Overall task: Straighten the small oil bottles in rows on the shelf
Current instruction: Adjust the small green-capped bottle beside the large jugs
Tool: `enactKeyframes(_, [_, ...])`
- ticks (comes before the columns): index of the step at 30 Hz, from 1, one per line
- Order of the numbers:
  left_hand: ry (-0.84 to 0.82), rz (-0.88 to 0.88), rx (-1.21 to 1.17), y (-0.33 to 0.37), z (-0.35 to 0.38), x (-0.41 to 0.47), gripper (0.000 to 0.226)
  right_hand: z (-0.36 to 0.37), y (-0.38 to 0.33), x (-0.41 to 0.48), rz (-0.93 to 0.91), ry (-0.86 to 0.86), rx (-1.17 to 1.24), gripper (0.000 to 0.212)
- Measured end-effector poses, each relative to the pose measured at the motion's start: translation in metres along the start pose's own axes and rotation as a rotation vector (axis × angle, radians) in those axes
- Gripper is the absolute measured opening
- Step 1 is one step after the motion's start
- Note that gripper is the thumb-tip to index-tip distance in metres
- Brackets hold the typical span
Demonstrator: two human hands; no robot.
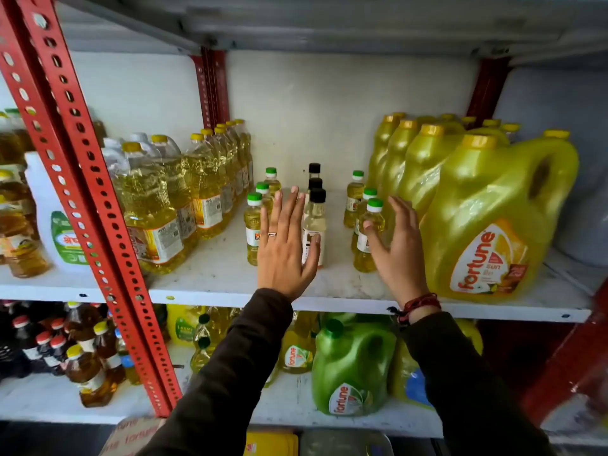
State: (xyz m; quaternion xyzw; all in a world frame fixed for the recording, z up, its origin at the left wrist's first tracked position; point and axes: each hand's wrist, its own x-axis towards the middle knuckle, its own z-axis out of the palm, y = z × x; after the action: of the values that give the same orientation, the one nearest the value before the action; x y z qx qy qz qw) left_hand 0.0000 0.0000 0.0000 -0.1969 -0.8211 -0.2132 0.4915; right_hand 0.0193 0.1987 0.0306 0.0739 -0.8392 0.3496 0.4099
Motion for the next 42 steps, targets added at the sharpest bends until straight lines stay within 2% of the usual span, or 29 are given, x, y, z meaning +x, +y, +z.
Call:
enactKeyframes(4, [-0.118,-0.090,0.026,-0.014,0.017,-0.030,0.070,0.004,0.013,0.008,0.270,-0.076,0.129,0.061])
enactKeyframes(9, [-0.226,-0.051,0.087,-0.030,0.039,-0.048,0.067,0.012,0.026,0.023,0.398,-0.144,0.244,0.048])
enactKeyframes(15, [-0.258,-0.060,0.132,-0.033,0.045,-0.055,0.066,0.013,0.032,0.037,0.401,-0.193,0.274,0.040])
enactKeyframes(23, [-0.280,-0.096,0.156,-0.033,0.045,-0.054,0.068,0.015,0.032,0.035,0.361,-0.041,0.236,0.041])
enactKeyframes(28, [-0.291,-0.095,0.160,-0.032,0.045,-0.055,0.068,0.018,0.030,0.036,0.333,-0.035,0.145,0.048])
enactKeyframes(31, [-0.292,-0.096,0.165,-0.032,0.045,-0.054,0.068,0.015,0.031,0.040,0.386,-0.117,0.227,0.051])
enactKeyframes(34, [-0.290,-0.096,0.171,-0.032,0.044,-0.054,0.068,0.013,0.032,0.042,0.408,-0.184,0.305,0.041])
enactKeyframes(42, [-0.290,-0.098,0.174,-0.033,0.044,-0.054,0.068,0.015,0.031,0.044,0.482,-0.120,0.416,0.048])
